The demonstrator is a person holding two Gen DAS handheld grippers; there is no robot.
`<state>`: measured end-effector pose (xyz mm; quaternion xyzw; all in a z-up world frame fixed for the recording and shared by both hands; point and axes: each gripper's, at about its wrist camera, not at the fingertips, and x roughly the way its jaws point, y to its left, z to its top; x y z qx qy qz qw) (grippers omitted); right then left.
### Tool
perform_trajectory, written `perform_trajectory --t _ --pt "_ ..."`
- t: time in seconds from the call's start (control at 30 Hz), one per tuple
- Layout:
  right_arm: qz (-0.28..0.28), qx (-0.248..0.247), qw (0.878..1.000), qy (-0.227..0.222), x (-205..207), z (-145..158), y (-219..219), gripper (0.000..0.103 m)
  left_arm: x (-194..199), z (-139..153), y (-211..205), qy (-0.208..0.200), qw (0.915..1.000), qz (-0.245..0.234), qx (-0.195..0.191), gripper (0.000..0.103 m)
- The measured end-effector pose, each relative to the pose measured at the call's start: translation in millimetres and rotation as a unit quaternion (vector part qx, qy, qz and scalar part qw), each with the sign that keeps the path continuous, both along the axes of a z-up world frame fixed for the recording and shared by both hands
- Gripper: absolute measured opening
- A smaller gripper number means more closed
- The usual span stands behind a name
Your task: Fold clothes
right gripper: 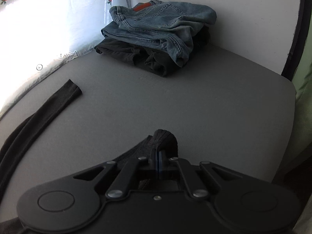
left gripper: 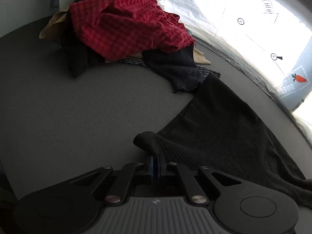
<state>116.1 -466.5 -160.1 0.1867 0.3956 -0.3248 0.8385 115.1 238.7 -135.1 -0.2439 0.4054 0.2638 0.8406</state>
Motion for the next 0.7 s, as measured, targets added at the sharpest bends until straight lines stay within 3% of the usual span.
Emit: perform_trajectory --t 0.13,0.17,0.23,0.33,0.53,0.7 --pt "0.006 0.008 0.999 0.036 -5 -14 1 0.005 -1 -3 -2 0.028 0.9996 -0.004 0.008 0.018" --pt "0.007 0.004 0.999 0.036 -6 -11 2 0.008 -1 1 -2 0.026 0.9996 -0.003 0.011 0.02" --pt "0.015 -0.004 0.999 0.033 -5 -4 3 0.026 -2 10 -3 0.017 0.9997 -0.002 0.018 0.027" --pt "0.022 -0.019 0.999 0.019 3 11 4 0.034 6 26 -8 0.003 0.9993 -0.007 0.037 0.039" --pt "0.039 -0.003 0.999 -0.024 31 27 3 0.038 40 46 -27 -0.019 0.9965 -0.036 0.073 0.056" --pt "0.065 0.029 0.996 -0.047 79 19 8 0.038 92 30 -61 0.0 0.9966 -0.062 0.054 0.068"
